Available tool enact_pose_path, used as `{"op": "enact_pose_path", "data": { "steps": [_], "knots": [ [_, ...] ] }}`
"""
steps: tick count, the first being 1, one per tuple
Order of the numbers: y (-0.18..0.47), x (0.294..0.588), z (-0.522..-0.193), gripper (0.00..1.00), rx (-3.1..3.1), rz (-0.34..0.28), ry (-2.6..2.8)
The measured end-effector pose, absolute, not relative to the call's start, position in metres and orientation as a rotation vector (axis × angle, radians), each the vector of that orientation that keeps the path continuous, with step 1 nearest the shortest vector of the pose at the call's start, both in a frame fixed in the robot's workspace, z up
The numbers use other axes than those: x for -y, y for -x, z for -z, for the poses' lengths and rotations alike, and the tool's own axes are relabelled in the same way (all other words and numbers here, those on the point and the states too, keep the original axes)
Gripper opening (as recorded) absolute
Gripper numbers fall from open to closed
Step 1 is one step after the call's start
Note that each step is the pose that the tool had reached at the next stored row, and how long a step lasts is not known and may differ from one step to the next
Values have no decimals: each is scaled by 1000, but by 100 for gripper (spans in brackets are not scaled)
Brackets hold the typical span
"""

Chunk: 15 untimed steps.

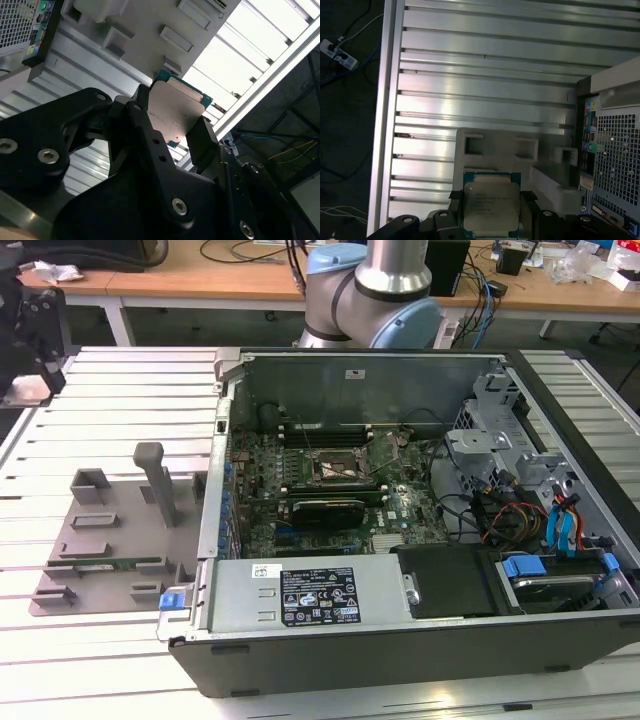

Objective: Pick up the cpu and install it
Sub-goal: 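Pick up the cpu and move it towards the insertion slot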

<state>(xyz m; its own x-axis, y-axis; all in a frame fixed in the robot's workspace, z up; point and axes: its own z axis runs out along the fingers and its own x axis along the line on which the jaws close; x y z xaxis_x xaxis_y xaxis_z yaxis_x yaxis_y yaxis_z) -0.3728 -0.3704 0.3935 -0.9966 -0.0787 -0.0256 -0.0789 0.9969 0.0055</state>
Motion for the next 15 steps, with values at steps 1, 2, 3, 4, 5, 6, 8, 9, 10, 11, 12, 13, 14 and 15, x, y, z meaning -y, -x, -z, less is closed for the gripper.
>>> {"op": "enact_pose_path", "data": {
  "steps": [1,2,3,4,5,6,8,9,10,11,12,13,14,15],
  "knots": [
    [373,369,-397,55,-3114,-10,123],
    [373,368,-400,55,-3114,-10,123],
    [373,368,-401,55,-3114,-10,123],
    [373,368,-401,55,-3114,-10,123],
    [373,368,-401,55,-3114,-10,123],
    [373,368,-401,55,-3114,-10,123],
    [371,368,-401,55,-3114,-10,123],
    [369,368,-401,55,-3114,-10,123],
    [366,368,-401,55,-3114,-10,123],
    [363,368,-401,55,-3114,-10,123],
    [360,368,-401,55,-3114,-10,123],
    [357,368,-401,55,-3114,-10,123],
    [354,368,-401,55,-3115,-10,123],
    [348,368,-401,55,-3115,-10,123]
  ]
}}
